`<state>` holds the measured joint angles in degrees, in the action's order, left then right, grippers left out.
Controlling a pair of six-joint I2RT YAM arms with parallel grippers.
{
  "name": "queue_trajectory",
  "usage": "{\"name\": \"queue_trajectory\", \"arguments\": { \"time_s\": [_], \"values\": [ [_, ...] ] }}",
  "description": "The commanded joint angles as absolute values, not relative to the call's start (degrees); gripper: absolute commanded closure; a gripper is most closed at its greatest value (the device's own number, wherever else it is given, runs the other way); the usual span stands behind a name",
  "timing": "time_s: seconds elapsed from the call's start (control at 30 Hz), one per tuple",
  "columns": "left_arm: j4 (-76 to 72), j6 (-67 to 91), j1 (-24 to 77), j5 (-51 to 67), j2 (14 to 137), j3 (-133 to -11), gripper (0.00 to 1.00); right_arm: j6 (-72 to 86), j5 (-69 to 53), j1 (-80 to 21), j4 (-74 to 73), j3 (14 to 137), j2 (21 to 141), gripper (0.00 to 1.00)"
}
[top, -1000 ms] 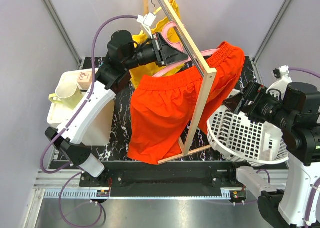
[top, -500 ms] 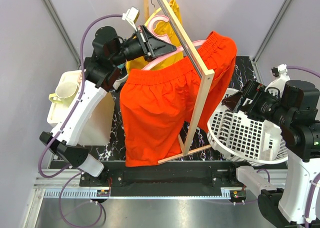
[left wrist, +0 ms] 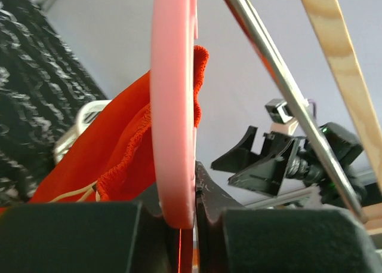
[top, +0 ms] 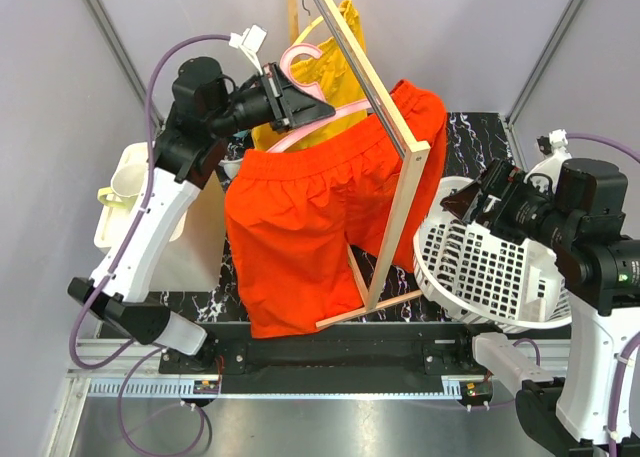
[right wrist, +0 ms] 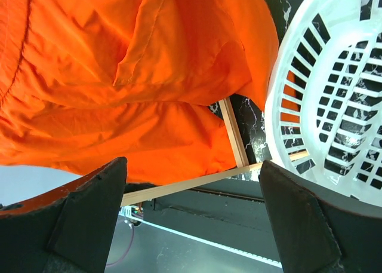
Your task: Remove the shorts from the hanger
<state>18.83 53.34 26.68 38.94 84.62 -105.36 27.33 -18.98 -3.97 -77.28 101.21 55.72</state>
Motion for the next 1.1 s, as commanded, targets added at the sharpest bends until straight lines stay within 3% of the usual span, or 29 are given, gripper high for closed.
{"name": "queue_trajectory", "arguments": {
  "time_s": [0.0, 0.47, 0.73, 1.07],
  "values": [
    [20.7, 41.7, 26.4, 37.0, 78.3, -104.2, 1.0, 30.2, -19.2, -3.9, -73.0, 99.1, 55.5, 0.0],
    [25.3, 16.4, 32.2, 26.5, 72.2, -91.9, 1.0, 34.1, -24.5, -3.9, -57.8, 99.7, 66.5, 0.0],
    [26.4, 14.3, 35.9, 17.9, 70.6, -88.9, 1.0, 33.0, -28.0, -7.7, -54.2, 103.1, 76.9, 0.0],
    [27.9, 13.6, 35.9, 19.8, 72.6, -91.0, 1.0, 34.4, -22.8, -14.0, -53.3, 103.4, 81.7, 0.04]
  ]
}}
